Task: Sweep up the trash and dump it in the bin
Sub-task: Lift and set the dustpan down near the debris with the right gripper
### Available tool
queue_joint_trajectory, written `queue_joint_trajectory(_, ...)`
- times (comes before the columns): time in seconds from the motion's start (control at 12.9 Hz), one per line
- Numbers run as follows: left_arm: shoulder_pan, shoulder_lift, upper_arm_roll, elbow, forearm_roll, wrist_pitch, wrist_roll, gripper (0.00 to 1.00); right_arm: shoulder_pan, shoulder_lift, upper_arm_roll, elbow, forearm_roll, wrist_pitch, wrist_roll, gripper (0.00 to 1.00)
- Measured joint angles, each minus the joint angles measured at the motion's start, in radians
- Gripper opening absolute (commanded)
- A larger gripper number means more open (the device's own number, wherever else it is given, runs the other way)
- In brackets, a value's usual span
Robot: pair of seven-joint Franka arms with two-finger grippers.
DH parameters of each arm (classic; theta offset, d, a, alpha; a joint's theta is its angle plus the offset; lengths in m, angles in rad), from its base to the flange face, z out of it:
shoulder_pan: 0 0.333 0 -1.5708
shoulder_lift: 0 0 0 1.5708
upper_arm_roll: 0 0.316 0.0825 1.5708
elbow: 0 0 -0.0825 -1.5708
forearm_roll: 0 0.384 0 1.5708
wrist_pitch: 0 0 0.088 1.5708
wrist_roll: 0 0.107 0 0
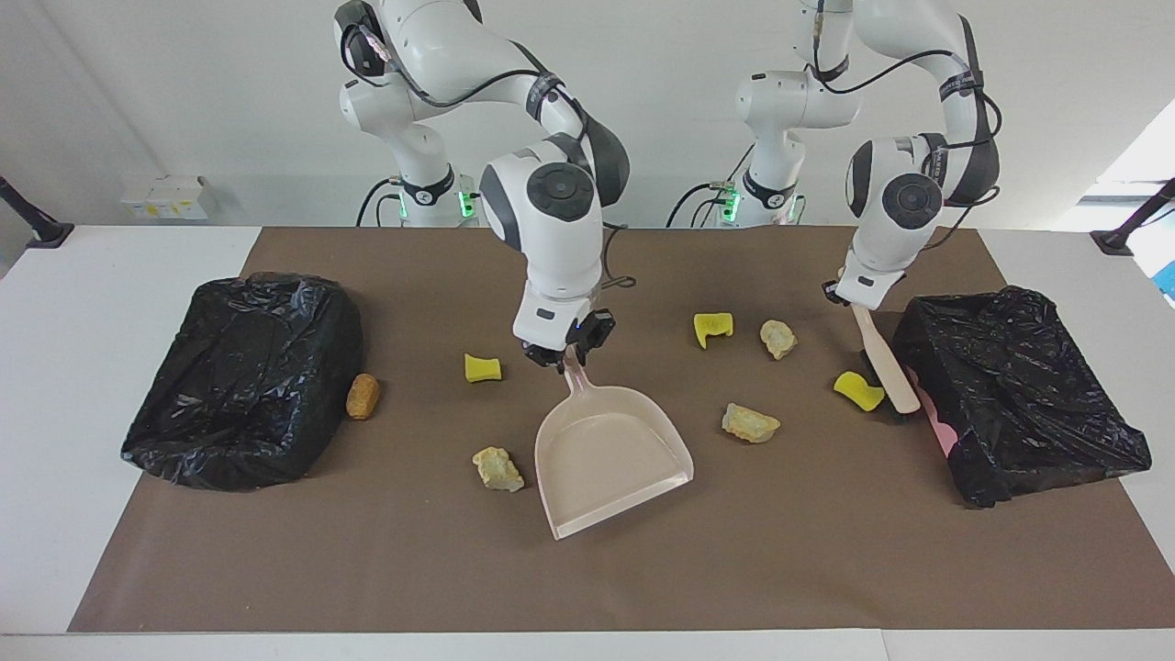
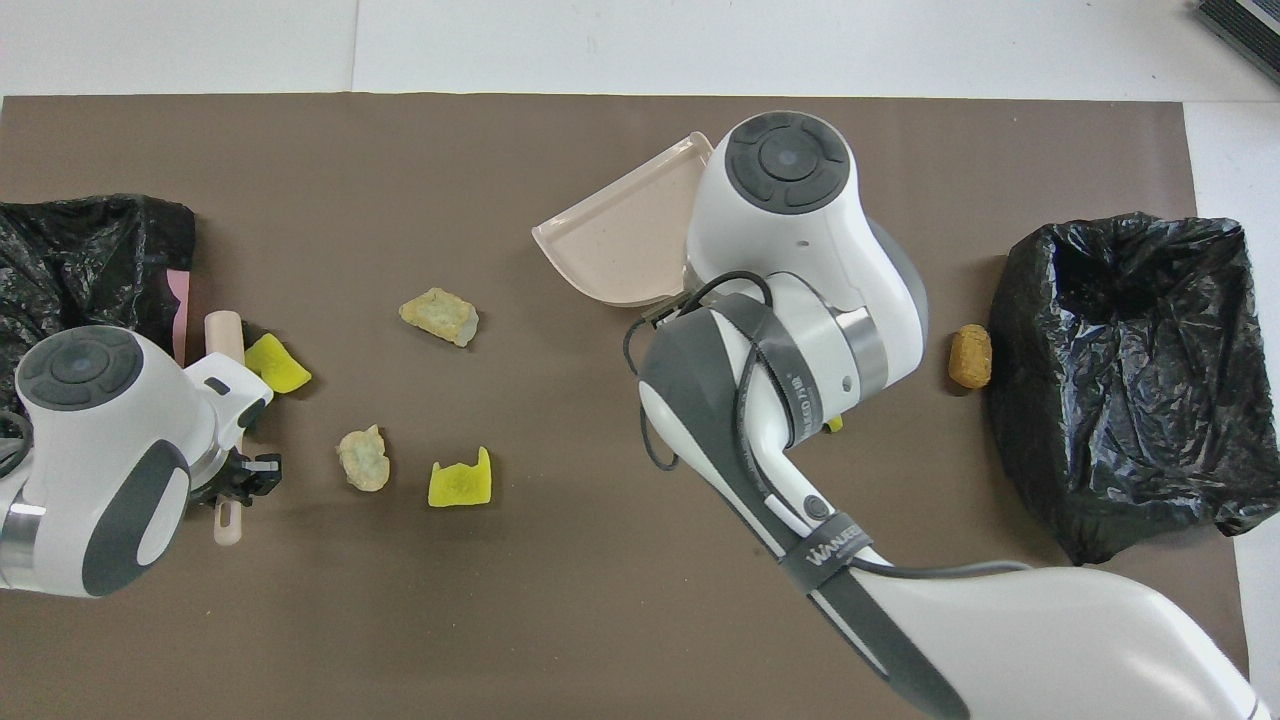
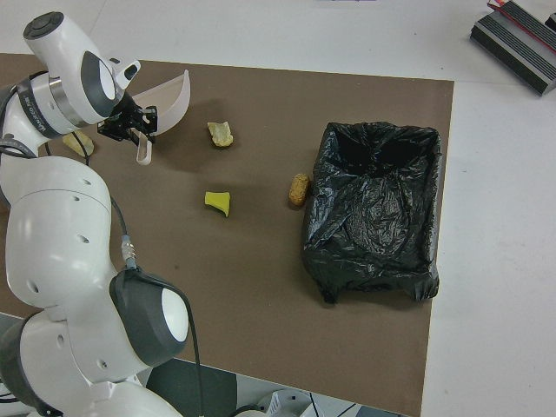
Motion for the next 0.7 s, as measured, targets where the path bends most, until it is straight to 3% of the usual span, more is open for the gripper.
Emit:
queue_joint_trajectory(0.39,-0.006,-0.009,-0.136,-0.002,-0.159,0.0,0.03,0.0,-0.102,-0.061,0.0,-0.124,0.028,-0.07,-0.567,0.0)
queue_joint_trajectory(0.7,-0.009,-0.014,-0.218,0.005,-0.218,0.0,0.036,0.0,-0.097,-0.151,0.003,-0.306,0.005,-0.021,-0.782,0.0)
